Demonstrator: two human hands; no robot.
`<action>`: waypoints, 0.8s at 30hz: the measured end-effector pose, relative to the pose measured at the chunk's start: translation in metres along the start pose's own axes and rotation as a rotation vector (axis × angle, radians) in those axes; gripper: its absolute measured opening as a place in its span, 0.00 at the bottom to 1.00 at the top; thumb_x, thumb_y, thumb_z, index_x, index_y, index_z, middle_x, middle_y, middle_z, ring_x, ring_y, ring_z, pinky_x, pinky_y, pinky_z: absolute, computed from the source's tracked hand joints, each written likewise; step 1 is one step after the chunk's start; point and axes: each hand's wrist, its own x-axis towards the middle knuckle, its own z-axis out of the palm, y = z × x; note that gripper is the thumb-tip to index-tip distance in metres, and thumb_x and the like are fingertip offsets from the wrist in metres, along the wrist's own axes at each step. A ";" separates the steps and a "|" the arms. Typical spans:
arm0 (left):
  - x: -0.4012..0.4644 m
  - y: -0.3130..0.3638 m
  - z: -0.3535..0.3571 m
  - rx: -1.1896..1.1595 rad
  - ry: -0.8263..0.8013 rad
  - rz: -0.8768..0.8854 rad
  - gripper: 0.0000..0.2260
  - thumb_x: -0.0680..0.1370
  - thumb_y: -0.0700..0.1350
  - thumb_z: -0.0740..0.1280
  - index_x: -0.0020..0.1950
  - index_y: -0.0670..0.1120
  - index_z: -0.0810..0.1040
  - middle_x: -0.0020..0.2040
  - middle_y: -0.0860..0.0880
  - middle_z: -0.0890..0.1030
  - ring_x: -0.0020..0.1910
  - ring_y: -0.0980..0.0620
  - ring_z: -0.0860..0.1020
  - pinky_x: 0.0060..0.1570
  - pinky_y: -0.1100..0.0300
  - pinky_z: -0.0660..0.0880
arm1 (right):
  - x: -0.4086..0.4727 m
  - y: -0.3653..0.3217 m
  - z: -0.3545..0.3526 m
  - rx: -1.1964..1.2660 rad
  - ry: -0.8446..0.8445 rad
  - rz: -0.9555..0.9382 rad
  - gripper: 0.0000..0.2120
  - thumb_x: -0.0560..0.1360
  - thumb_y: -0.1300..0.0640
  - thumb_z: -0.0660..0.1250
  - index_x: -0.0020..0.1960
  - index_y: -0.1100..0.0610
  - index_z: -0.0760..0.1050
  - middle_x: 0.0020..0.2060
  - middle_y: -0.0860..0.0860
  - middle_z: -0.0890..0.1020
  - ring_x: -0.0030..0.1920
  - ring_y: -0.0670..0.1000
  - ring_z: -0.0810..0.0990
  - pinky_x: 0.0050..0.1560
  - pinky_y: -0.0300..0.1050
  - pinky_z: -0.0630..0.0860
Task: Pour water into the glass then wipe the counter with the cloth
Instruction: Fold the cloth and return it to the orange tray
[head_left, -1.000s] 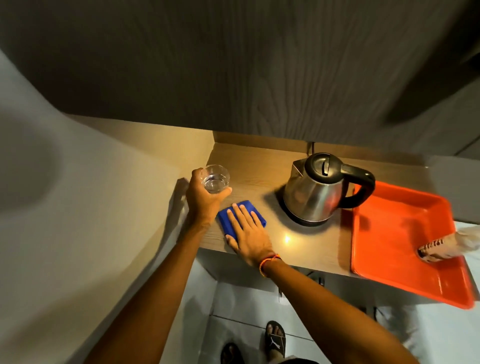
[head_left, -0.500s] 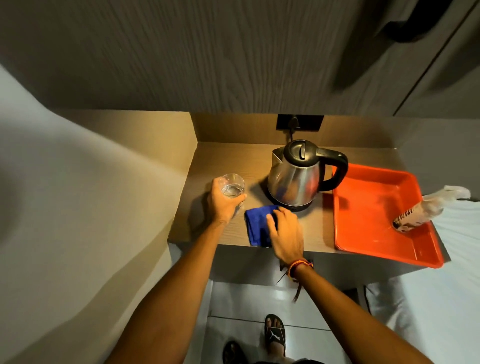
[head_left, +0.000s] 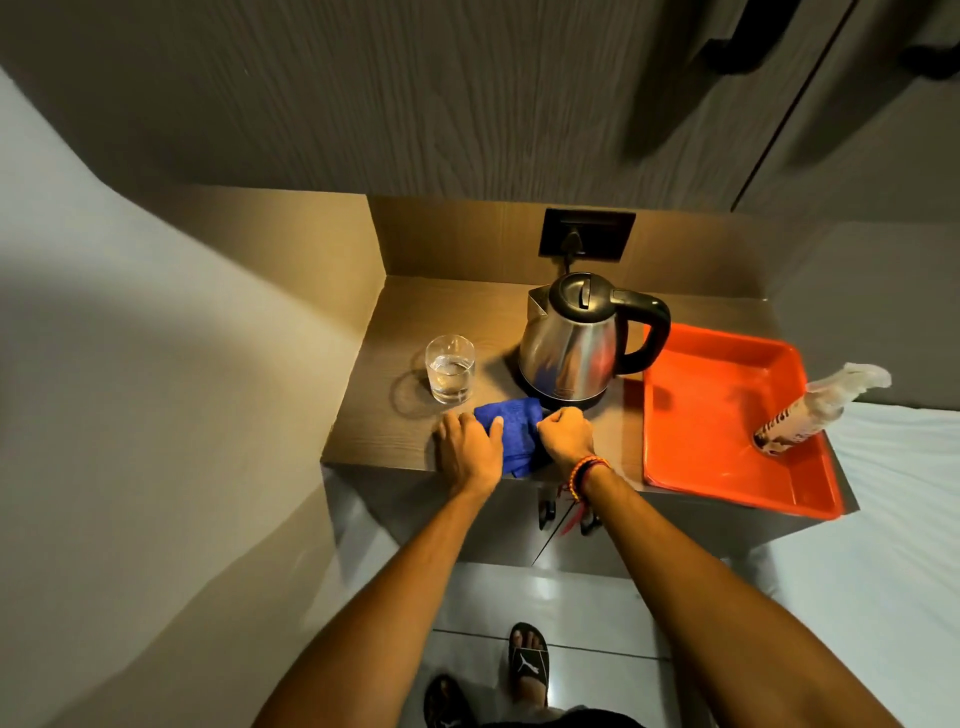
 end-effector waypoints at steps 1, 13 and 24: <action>-0.002 0.005 0.003 -0.015 -0.014 -0.002 0.23 0.80 0.56 0.65 0.63 0.37 0.79 0.65 0.40 0.77 0.67 0.40 0.74 0.68 0.47 0.70 | -0.001 -0.003 -0.002 0.045 -0.027 0.023 0.15 0.72 0.64 0.63 0.27 0.59 0.70 0.33 0.62 0.78 0.39 0.59 0.76 0.42 0.52 0.74; -0.023 0.099 0.016 -1.100 -0.322 -0.133 0.18 0.72 0.36 0.77 0.58 0.31 0.76 0.46 0.39 0.84 0.43 0.46 0.83 0.44 0.51 0.81 | 0.021 0.007 -0.128 0.370 0.016 -0.054 0.15 0.71 0.67 0.70 0.30 0.56 0.70 0.33 0.52 0.75 0.35 0.50 0.71 0.38 0.46 0.72; -0.071 0.192 0.071 0.026 -0.300 0.546 0.21 0.72 0.45 0.78 0.58 0.41 0.73 0.56 0.40 0.79 0.56 0.40 0.79 0.52 0.47 0.79 | 0.036 0.106 -0.191 0.017 0.247 0.073 0.05 0.70 0.64 0.70 0.37 0.60 0.76 0.35 0.57 0.79 0.39 0.54 0.76 0.39 0.48 0.73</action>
